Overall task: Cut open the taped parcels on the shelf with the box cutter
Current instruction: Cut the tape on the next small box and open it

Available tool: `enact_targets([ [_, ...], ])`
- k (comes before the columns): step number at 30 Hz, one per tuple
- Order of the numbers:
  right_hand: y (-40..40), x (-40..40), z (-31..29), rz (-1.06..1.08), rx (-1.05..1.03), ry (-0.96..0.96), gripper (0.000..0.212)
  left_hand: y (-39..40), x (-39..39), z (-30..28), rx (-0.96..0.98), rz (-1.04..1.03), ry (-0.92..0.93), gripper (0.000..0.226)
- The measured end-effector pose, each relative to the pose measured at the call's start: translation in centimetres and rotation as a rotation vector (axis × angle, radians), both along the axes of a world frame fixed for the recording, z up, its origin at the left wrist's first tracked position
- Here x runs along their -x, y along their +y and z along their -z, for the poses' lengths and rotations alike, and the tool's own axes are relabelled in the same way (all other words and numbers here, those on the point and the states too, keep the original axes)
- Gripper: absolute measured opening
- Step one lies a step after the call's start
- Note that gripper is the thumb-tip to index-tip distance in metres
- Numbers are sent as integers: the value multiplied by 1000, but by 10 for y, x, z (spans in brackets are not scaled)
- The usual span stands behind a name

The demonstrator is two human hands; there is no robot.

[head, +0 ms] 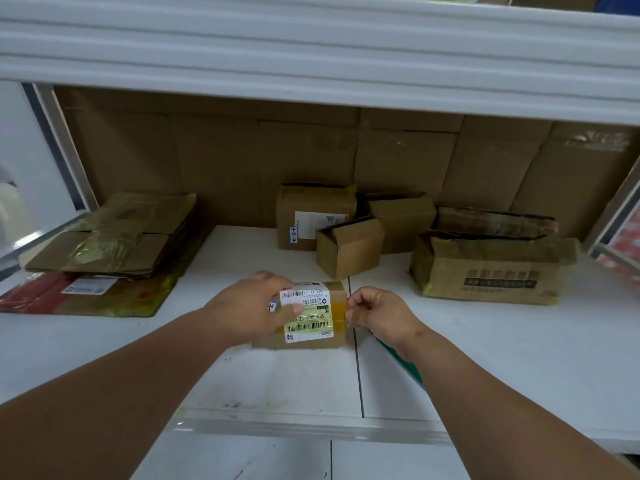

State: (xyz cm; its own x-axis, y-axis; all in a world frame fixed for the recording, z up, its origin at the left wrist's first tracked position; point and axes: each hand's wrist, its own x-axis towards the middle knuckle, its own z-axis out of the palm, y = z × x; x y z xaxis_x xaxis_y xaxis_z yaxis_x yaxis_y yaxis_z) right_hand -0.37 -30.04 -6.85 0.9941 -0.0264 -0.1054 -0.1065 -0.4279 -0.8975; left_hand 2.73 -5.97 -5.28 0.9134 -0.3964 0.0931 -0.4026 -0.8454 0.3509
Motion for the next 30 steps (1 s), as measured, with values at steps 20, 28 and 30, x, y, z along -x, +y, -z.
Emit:
enact_targets([
  [20, 1, -13, 12, 115, 337, -206, 16, 6, -17, 29, -122, 11, -69, 108],
  [28, 2, -17, 14, 37, 193, -90, 14, 7, -21, 30, -112, -21, -22, 126],
  [30, 5, -18, 13, 0, 151, -29, 10, 7, -23, 29, -118, -24, -10, 129],
])
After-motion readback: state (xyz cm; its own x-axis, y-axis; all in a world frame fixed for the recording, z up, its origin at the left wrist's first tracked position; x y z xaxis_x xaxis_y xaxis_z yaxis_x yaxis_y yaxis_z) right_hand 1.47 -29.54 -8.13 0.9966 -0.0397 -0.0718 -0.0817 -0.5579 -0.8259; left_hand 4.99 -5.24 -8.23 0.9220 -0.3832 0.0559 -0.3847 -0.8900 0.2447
